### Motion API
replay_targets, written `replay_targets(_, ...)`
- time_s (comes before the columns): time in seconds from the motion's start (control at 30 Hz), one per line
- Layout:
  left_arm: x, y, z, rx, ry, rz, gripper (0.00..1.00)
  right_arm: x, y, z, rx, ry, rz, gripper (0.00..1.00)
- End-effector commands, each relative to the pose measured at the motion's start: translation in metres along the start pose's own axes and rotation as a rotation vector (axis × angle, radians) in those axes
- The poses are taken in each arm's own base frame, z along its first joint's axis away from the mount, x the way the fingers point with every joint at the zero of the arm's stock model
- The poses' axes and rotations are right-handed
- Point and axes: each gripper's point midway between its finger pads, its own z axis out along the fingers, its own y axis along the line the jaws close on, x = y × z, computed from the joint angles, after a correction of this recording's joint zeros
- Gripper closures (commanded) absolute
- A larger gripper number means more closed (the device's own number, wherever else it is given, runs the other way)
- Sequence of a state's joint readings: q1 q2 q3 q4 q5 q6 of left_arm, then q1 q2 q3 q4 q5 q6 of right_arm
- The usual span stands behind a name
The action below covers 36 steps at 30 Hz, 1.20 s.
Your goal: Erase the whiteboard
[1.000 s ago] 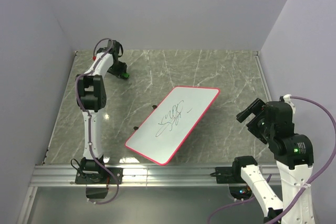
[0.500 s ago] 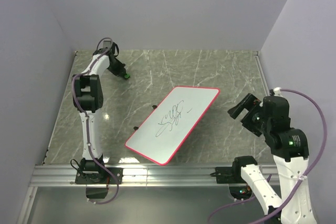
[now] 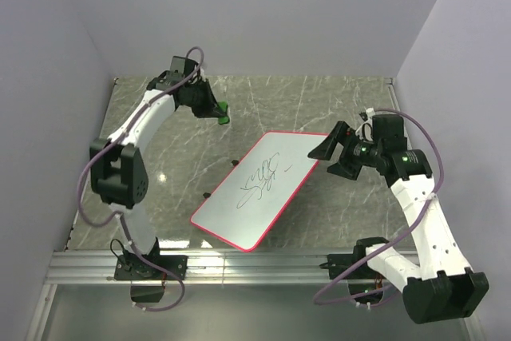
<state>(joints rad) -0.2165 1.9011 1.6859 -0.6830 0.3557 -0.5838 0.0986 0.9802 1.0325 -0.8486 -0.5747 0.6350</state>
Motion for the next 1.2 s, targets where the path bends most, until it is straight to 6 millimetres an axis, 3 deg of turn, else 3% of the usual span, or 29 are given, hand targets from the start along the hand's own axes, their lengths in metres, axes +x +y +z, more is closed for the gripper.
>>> replay_targets(0.0, 0.034, -0.046, -0.04, 0.172, 0.044, 0.094, 1.0, -0.008, 0.016, 0.004, -0.081, -0.013, -0.034, 0.04)
replay_targets(0.03, 0.041, -0.057, -0.053, 0.217, 0.053, 0.115, 1.0, -0.008, 0.015, 0.007, -0.082, -0.008, -0.034, 0.05)
replay_targets(0.23, 0.108, -0.094, -0.066, 0.349, 0.19, 0.224, 1.0, 0.0, 0.004, 0.031, -0.102, 0.025, -0.001, 0.12)
replay_targets(0.33, 0.13, -0.108, -0.066, 0.392, 0.251, 0.254, 1.0, 0.003, -0.004, 0.042, -0.08, 0.013, 0.004, 0.23)
replay_targets(0.37, 0.138, -0.112, -0.065, 0.39, 0.269, 0.261, 1.0, 0.002, -0.005, 0.044, -0.076, 0.004, 0.007, 0.37)
replay_targets(0.4, 0.142, -0.116, -0.064, 0.401, 0.282, 0.265, 1.0, 0.0, -0.006, 0.045, -0.062, -0.015, 0.002, 0.43)
replay_targets(0.63, 0.174, -0.147, -0.057, 0.437, 0.373, 0.333, 1.0, -0.003, -0.017, 0.049, -0.009, -0.035, 0.017, 0.76)
replay_targets(0.67, 0.18, -0.16, -0.06, 0.462, 0.384, 0.356, 1.0, -0.005, -0.017, 0.048, -0.003, -0.042, 0.016, 0.82)
replay_targets(0.73, 0.193, -0.166, -0.053, 0.449, 0.435, 0.375, 1.0, -0.005, -0.018, 0.047, 0.002, -0.046, 0.02, 0.85)
replay_targets(0.77, 0.202, -0.181, -0.055, 0.471, 0.44, 0.418, 1.0, -0.005, -0.019, 0.048, 0.008, -0.046, 0.024, 0.86)
replay_targets(0.87, 0.222, -0.189, -0.045, 0.458, 0.479, 0.44, 1.0, -0.005, -0.02, 0.047, 0.014, -0.05, 0.031, 0.9)
replay_targets(1.03, 0.242, -0.188, -0.034, 0.433, 0.538, 0.451, 1.0, -0.007, -0.019, 0.045, 0.036, -0.055, 0.049, 0.93)
replay_targets(1.13, 0.251, -0.147, -0.013, 0.273, 0.568, 0.437, 1.0, -0.01, -0.019, 0.044, 0.053, -0.058, 0.055, 0.95)
replay_targets(1.17, 0.252, -0.117, -0.006, 0.16, 0.596, 0.413, 1.0, -0.01, -0.018, 0.044, 0.055, -0.057, 0.054, 0.95)
